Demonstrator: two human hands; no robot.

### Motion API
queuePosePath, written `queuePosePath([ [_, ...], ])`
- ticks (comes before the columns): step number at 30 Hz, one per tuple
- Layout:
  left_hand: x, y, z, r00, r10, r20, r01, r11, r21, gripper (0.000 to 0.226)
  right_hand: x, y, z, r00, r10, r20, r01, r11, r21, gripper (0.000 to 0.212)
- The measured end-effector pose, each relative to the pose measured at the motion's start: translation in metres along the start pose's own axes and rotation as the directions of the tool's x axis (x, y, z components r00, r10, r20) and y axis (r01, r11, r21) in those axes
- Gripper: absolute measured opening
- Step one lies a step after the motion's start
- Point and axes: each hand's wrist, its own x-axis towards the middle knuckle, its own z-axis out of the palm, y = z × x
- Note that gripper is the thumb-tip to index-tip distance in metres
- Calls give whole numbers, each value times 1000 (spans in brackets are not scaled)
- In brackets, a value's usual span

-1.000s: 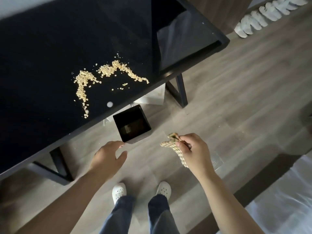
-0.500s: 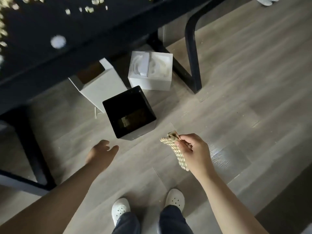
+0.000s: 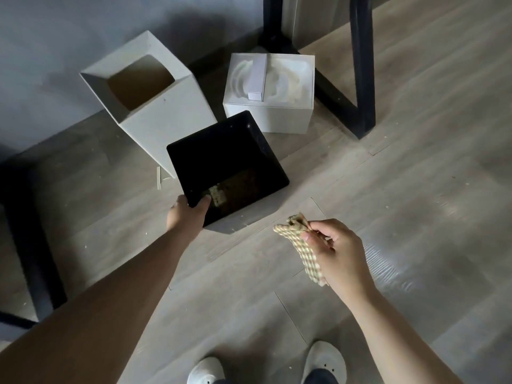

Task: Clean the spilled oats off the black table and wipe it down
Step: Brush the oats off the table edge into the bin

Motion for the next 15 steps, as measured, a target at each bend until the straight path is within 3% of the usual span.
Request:
queuePosePath([
  [3,11,-3,2,997,68,-22,-65,989,129,37,3,10,10,999,46,-1,-46,999,19,11],
  [8,9,-8,-2,993,120,-14,-117,983,143,29,-2,10,13,997,79,15,-80,996,31,10],
  [15,-85,-4,-50,991,131,-30,-126,981,145,31,-57,-54,-31,998,59,23,-59,998,-3,13],
])
